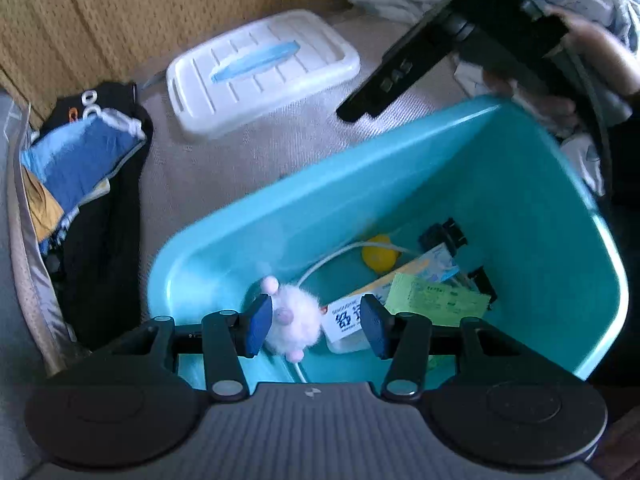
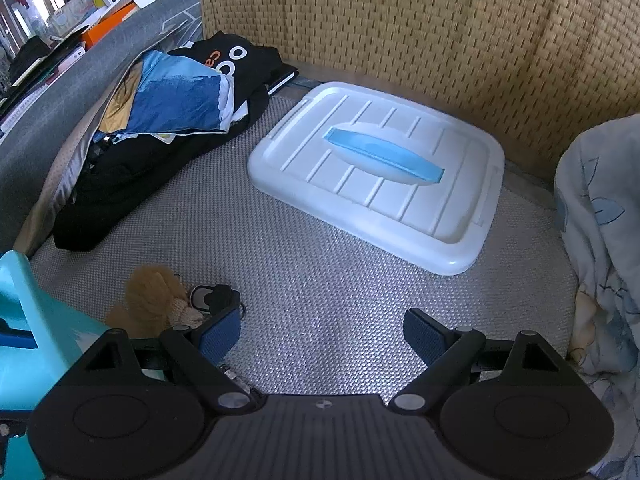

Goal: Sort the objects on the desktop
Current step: 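Withdraw the open left tool from the teal basin, then move the open right tool down to the black key fob beside the plush toy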

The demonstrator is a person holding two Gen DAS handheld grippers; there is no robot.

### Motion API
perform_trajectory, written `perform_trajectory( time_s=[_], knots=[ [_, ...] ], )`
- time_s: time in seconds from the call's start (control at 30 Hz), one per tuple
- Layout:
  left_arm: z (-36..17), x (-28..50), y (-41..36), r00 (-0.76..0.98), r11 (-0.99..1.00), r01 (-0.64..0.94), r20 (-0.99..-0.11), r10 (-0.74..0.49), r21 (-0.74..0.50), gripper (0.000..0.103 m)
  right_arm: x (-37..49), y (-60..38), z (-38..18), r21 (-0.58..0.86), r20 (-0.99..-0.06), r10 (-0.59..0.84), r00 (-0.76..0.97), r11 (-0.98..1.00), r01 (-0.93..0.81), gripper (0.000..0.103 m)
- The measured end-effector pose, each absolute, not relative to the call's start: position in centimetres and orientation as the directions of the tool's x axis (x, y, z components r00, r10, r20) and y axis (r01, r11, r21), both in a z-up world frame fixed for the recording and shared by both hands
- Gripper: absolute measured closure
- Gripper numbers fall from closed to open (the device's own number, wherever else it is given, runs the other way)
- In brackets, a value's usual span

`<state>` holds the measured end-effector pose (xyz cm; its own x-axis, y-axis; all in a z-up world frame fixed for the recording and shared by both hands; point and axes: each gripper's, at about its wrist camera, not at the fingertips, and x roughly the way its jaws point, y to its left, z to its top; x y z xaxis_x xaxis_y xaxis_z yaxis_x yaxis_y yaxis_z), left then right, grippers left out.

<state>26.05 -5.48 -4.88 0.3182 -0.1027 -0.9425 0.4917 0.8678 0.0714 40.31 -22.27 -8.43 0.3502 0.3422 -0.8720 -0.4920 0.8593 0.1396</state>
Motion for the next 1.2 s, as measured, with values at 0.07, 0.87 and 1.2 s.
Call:
perform_trajectory(
  time_s=[0.07, 0.87, 1.2],
  knots=[
    [-3.9, 26.2, -5.5, 0.337, 0.868, 0.491, -0.934, -0.116, 0.069, 0.05, 40.6, -22.4, -8.6, 0.154, -0.872, 0.353, 0.338, 0.855, -0.496, 0.013],
    [-0.1, 28.9, -3.7, 0.384, 0.877, 0.48, -0.899, -0.21, 0.0, 0.039, 41.7, -17.6, -11.6, 0.244, -0.881, 0.467, 0.07, 0.577, -0.78, 0.033],
    [0.3, 30.2, -2.2, 0.386, 0.894, 0.44, -0.881, -0.275, -0.086, 0.036, 42.1, -16.2, -12.9, 0.309, -0.859, 0.512, -0.01, 0.501, -0.808, 0.033]
  ],
)
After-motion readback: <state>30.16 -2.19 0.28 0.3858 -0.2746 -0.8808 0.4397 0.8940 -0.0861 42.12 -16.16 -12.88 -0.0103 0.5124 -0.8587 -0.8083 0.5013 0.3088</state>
